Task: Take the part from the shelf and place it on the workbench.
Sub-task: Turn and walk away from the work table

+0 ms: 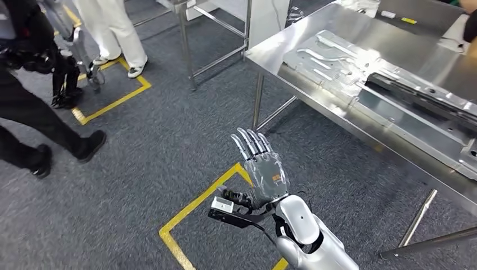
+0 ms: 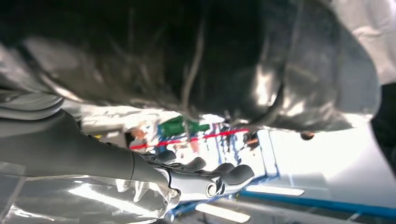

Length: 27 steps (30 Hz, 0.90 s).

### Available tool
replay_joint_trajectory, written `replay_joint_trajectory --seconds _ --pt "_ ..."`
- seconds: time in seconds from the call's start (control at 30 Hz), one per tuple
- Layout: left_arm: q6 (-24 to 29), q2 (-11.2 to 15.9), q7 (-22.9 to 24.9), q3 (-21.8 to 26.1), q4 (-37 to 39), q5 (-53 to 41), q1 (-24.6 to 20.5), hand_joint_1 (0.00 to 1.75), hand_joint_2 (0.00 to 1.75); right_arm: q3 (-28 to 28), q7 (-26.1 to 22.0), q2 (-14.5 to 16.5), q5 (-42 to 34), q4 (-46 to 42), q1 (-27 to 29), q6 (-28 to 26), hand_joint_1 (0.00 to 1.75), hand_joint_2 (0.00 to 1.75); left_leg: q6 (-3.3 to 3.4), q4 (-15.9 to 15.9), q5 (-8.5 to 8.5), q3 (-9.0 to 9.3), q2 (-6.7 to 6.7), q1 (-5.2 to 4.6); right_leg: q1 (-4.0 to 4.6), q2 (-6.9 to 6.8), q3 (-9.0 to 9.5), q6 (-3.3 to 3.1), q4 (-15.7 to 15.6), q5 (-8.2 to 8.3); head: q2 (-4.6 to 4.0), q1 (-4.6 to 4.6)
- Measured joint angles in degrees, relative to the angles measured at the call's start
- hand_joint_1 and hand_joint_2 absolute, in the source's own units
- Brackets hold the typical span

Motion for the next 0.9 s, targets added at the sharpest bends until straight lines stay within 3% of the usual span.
replay_joint_trajectory --seconds 0.07,0.1,0.17,0.2,0.27,0.3,0.33,0.4,0.47,0.5,0.57,0.6,0.67,0.73,0.8,0.83,0.9 --pt "0.03 -0.01 0.01 0.43 0.00 0.54 0.22 0.00 0.00 0.19 0.04 1.04 -0.28 1.22 0.04 -0.48 0.00 0.00 -0.91 -0.22 0.38 -0.39 -1.17 0.22 0.04 -0.89 0.19 -0.23 -0.69 0.06 0.00 0.02" --pt "0.03 -0.03 0.01 0.71 0.00 0.70 0.43 0.00 0.00 0.26 0.08 1.60 -0.32 1.86 0.15 -0.97 0.00 0.00 -1.25 -0.04 0.26 -0.59 -0.56 0.20 -0.05 -1.56 0.39 -0.45 -1.15 0.30 0.00 0.00" --pt "0.03 -0.08 0.09 1.11 -0.01 0.89 0.60 0.00 0.00 0.34 0.15 2.55 -0.25 3.10 0.79 -2.46 0.00 0.00 -1.75 2.88 -1.71 -2.00 2.62 -0.03 -0.24 -3.14 0.89 -1.03 -2.09 0.78 0.00 -0.04" --pt "0.03 -0.10 0.12 1.23 -0.01 0.93 0.55 0.00 0.00 0.37 0.16 2.83 -0.21 3.80 1.38 -3.27 0.00 0.00 -1.96 6.01 -3.52 -3.47 4.47 -0.07 -0.13 -4.08 1.05 -1.23 -2.24 0.83 0.00 -0.07" --pt "0.03 -0.10 0.15 1.38 -0.02 1.05 0.43 0.00 0.00 0.36 0.15 2.95 -0.17 5.04 3.09 -4.66 0.00 0.00 -2.43 13.10 -6.72 -6.73 5.83 0.07 0.07 -6.03 1.03 -1.43 -2.17 0.69 0.00 -0.08" --pt "0.03 -0.10 0.13 1.48 -0.01 1.12 0.49 0.00 0.00 0.34 0.10 2.95 -0.17 5.50 4.01 -5.18 0.00 0.00 -2.61 14.91 -7.11 -7.46 6.04 0.19 0.11 -6.97 0.99 -1.44 -2.06 0.56 0.00 -0.08" --pt "0.03 -0.10 -0.07 1.57 -0.01 1.23 0.63 0.00 0.00 0.31 0.01 2.95 -0.18 5.82 4.83 -5.62 0.00 0.00 -2.75 14.57 -6.46 -7.05 6.25 0.30 0.12 -7.78 0.98 -1.37 -1.94 0.41 0.00 -0.08" --pt "0.31 -0.49 -1.27 1.77 -0.01 1.39 0.72 0.00 0.00 -0.09 0.10 3.00 -0.01 6.14 6.43 -6.50 0.00 0.00 -2.80 7.91 -3.29 -3.08 7.63 0.42 0.14 -9.12 1.14 -0.96 -1.61 -0.03 0.00 -0.09" --pt "2.22 -2.82 -3.30 1.79 0.12 0.38 -0.58 0.00 0.00 -1.32 1.51 3.54 1.07 6.79 8.63 -7.95 0.00 0.00 -2.18 1.61 -1.46 0.61 9.39 0.07 0.38 -10.41 1.27 -0.25 -1.30 -0.55 0.00 -0.03" --pt "3.23 -4.76 -3.97 1.57 0.58 -0.80 -2.35 0.00 0.00 -2.02 2.44 4.12 1.91 7.72 9.75 -9.04 0.00 0.00 -1.70 0.30 -1.27 1.27 9.66 -0.18 0.49 -11.15 1.28 0.08 -1.21 -0.72 0.00 0.03" --pt "3.13 -8.53 -2.82 1.13 2.73 -4.07 -9.37 0.00 0.00 -2.98 2.94 5.59 2.91 11.82 10.77 -12.68 0.00 0.00 -0.60 0.07 -0.87 0.73 7.89 -0.49 0.43 -12.89 1.21 0.65 -1.11 -0.77 0.00 0.16" --pt "1.98 -10.15 -1.30 1.11 4.08 -5.51 -14.02 0.00 0.00 -3.17 2.42 6.31 2.84 14.64 10.67 -14.88 0.00 0.00 -0.19 -0.05 -0.58 0.41 6.88 -0.48 0.30 -12.89 1.16 0.98 -0.82 -0.99 0.00 0.18" --pt "0.50 -12.67 0.87 1.47 6.14 -7.95 -22.50 0.00 0.00 -3.62 1.05 7.39 2.20 19.96 10.21 -18.53 0.00 0.00 0.45 -0.22 -0.17 0.12 5.52 -0.20 0.00 -10.01 0.00 1.52 1.98 -2.93 0.00 0.21" --pt "0.41 -14.20 0.40 2.10 7.37 -10.32 -27.34 0.00 0.00 -4.08 0.41 7.95 1.56 23.92 10.19 -19.83 0.00 0.00 0.66 -0.23 -0.10 0.17 5.20 -0.19 -0.20 -6.27 -3.44 1.76 8.95 -6.54 0.00 0.21" --pt "-0.10 -14.86 -1.28 3.27 8.14 -12.41 -28.96 0.00 0.00 -4.85 0.45 8.14 -0.38 27.47 10.55 -20.04 0.00 0.00 0.75 -0.17 -0.12 0.18 4.83 -0.40 -0.20 -5.32 -6.69 1.77 14.81 -8.09 0.00 0.19" --pt "-0.59 -15.00 -2.22 3.84 8.38 -13.03 -28.93 0.00 0.00 -5.61 0.10 8.15 -2.26 29.43 10.77 -20.33 0.00 0.00 0.78 -0.13 -0.14 0.18 4.40 -0.47 -0.20 -5.21 -7.01 1.69 14.92 -7.17 0.00 0.19" --pt "-2.75 -15.27 -3.93 4.54 8.71 -13.59 -28.27 0.00 0.00 -8.34 -1.76 8.02 -8.12 34.73 11.04 -21.13 0.00 0.00 0.81 0.00 -0.17 0.21 2.99 -0.51 -0.24 -4.31 -4.73 1.33 9.14 -2.75 0.00 0.18"
